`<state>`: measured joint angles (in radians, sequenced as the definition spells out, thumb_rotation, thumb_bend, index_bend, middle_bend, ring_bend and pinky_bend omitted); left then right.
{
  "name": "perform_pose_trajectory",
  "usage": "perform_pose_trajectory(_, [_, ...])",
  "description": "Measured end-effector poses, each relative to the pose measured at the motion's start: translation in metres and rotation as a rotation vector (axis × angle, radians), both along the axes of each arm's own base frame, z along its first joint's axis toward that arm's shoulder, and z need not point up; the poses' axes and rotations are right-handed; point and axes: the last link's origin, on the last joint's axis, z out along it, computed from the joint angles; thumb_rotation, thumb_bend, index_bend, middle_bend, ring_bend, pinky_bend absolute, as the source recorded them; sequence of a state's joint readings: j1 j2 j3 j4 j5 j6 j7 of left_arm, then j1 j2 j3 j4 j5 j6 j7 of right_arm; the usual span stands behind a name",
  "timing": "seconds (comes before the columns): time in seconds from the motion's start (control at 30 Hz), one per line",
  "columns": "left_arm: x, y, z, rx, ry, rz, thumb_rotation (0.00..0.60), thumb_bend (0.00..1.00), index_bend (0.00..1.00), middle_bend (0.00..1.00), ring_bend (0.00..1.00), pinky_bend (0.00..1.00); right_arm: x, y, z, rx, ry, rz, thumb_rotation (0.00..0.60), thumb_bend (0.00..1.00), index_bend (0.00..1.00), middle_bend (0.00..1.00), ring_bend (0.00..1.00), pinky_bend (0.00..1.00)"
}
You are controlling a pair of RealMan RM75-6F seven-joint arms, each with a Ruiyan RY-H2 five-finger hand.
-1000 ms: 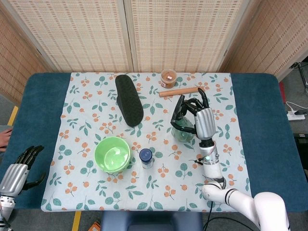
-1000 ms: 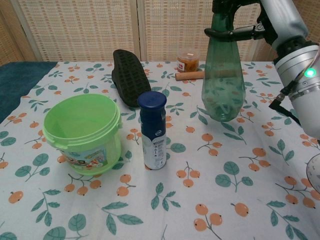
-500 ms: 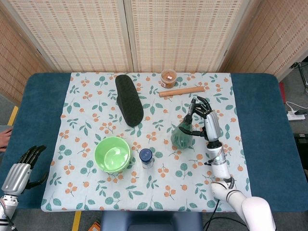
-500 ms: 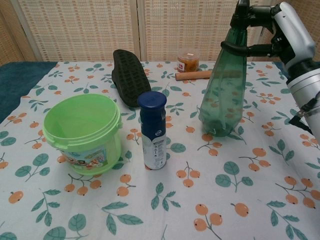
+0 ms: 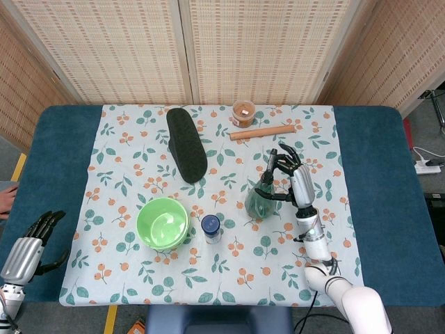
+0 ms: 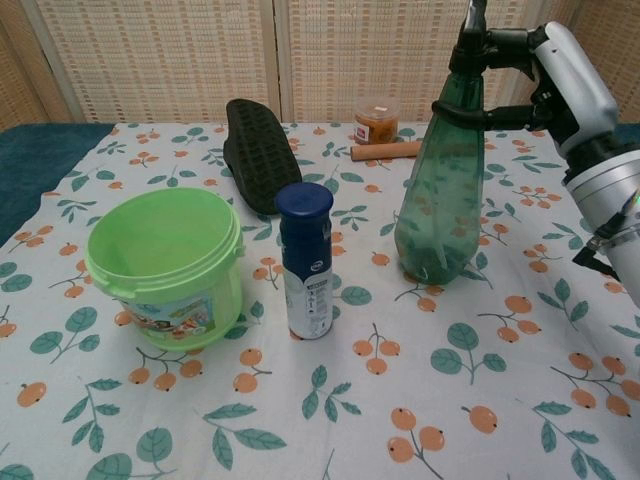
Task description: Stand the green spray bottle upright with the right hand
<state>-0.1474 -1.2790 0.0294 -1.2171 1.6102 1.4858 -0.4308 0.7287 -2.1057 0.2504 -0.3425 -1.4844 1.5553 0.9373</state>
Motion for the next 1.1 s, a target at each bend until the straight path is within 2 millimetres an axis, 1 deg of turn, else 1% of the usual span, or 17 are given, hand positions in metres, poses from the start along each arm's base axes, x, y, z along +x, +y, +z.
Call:
perform_pose_trajectory(0.1, [0.000, 0.000, 0.000, -0.001, -0.001, -0.001, 0.600, 0.33, 0.08, 0.07, 0.00, 0.15, 0.000, 0.001, -0.002, 0.002, 0.015, 0.006, 0.600, 0.18, 0.83, 0.67, 0.37, 0.16])
perform_pose_trajectory(0.27, [0.000, 0.001, 0.000, -0.003, -0.001, 0.000, 0.600, 0.33, 0.08, 0.07, 0.00, 0.15, 0.000, 0.002, -0.003, 0.016, 0.028, 0.023, 0.600, 0.16, 0.77, 0.67, 0.34, 0.16])
perform_pose_trajectory(0.3, [0.000, 0.001, 0.000, -0.003, -0.001, 0.000, 0.600, 0.33, 0.08, 0.07, 0.00, 0.15, 0.000, 0.002, -0.003, 0.016, 0.029, 0.023, 0.600, 0.15, 0.75, 0.67, 0.33, 0.16])
perform_pose_trajectory(0.4, [0.001, 0.001, -0.001, -0.005, -0.002, 0.000, 0.600, 0.33, 0.08, 0.07, 0.00, 0.15, 0.000, 0.003, -0.003, 0.021, 0.033, 0.029, 0.600, 0.03, 0.66, 0.65, 0.28, 0.16])
perform_pose_trajectory(0.5, [0.000, 0.001, -0.002, -0.011, -0.001, 0.003, 0.600, 0.33, 0.08, 0.07, 0.00, 0.15, -0.002, 0.002, -0.001, 0.025, 0.048, 0.034, 0.600, 0.00, 0.61, 0.62, 0.25, 0.16])
perform_pose_trajectory(0.63, [0.000, 0.001, -0.003, -0.015, 0.000, 0.005, 0.600, 0.33, 0.08, 0.07, 0.00, 0.15, -0.003, 0.002, -0.003, 0.034, 0.066, 0.029, 0.600, 0.00, 0.52, 0.56, 0.21, 0.16])
perform_pose_trajectory(0.8, [0.000, 0.002, -0.003, -0.015, 0.002, 0.005, 0.600, 0.33, 0.08, 0.07, 0.00, 0.15, -0.007, 0.004, -0.005, 0.042, 0.094, 0.023, 0.600, 0.00, 0.44, 0.52, 0.16, 0.16])
perform_pose_trajectory(1.1, [0.000, 0.001, -0.004, -0.021, 0.006, 0.003, 0.600, 0.33, 0.08, 0.07, 0.00, 0.15, -0.017, 0.012, -0.002, 0.030, 0.108, 0.002, 0.600, 0.00, 0.41, 0.51, 0.15, 0.16])
